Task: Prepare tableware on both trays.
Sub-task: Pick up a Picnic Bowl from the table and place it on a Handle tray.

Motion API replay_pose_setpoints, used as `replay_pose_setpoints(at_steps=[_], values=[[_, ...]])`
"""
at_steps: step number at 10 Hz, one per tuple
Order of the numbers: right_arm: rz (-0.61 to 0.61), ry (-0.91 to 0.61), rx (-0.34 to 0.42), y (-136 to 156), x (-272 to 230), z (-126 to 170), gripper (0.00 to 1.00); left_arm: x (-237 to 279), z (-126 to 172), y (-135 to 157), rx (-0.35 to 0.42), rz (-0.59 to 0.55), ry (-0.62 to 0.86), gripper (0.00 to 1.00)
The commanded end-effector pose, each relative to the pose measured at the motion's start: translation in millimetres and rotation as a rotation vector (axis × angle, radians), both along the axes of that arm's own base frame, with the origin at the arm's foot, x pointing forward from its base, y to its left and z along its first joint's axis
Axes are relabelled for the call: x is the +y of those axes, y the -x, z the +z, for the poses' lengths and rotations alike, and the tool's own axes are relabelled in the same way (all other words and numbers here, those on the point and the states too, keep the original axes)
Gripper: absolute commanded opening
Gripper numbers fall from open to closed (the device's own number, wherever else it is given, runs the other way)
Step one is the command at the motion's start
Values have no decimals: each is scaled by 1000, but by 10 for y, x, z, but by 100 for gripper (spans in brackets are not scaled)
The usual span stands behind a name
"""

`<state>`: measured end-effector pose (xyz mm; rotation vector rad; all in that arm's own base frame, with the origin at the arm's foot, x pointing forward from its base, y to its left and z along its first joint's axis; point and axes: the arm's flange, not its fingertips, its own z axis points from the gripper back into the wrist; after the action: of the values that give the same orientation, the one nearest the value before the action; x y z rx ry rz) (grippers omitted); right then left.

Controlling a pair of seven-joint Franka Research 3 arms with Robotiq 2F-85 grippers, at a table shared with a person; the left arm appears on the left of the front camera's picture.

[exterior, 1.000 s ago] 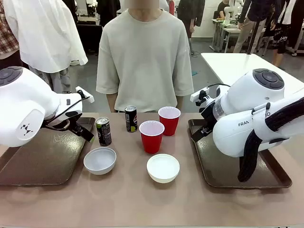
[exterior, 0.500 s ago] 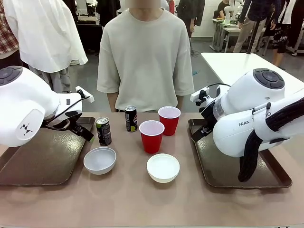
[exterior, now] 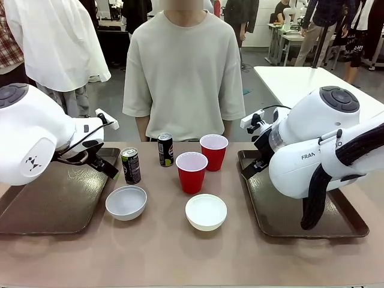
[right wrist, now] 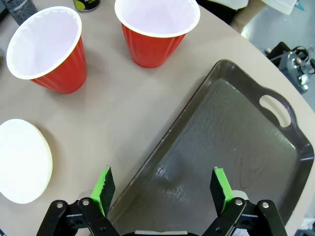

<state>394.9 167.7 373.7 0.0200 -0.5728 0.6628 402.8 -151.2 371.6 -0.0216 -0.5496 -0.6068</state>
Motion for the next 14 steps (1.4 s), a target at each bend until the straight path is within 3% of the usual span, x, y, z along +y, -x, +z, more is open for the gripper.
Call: replay_pose_setpoints(at_steps=[1,3,5,7,8,9,10,11,12,13,14], values=[[0,-1,0,0,-1,0,100,4,0,-1,0,1,0,100],[0,0,0,0,0,0,100,0,0,0,0,0,0,100],[-36,65,-12,614,43,598,100,67,490,528,-12,-9,-3,100],[-83,108,-74,1219,-132,1201,100,262,860,982,40,-6,-35,100],[-104,83,-80,1409,-247,1389,100,343,1010,1127,53,-12,-52,100],[-172,153,-106,1489,-302,1480,100,367,1117,1223,36,-8,-66,100],[-70,89,-76,824,11,1422,100,74,1038,527,33,-19,-38,100],[-108,105,-96,1108,-98,1710,100,74,1038,527,33,-19,-38,100],[-62,-79,39,913,62,1500,100,179,1341,787,39,-14,-48,100],[-42,-304,134,653,5,1459,100,287,1353,519,70,-51,67,100],[44,-713,319,615,-285,1530,100,456,1440,533,188,-128,283,100]])
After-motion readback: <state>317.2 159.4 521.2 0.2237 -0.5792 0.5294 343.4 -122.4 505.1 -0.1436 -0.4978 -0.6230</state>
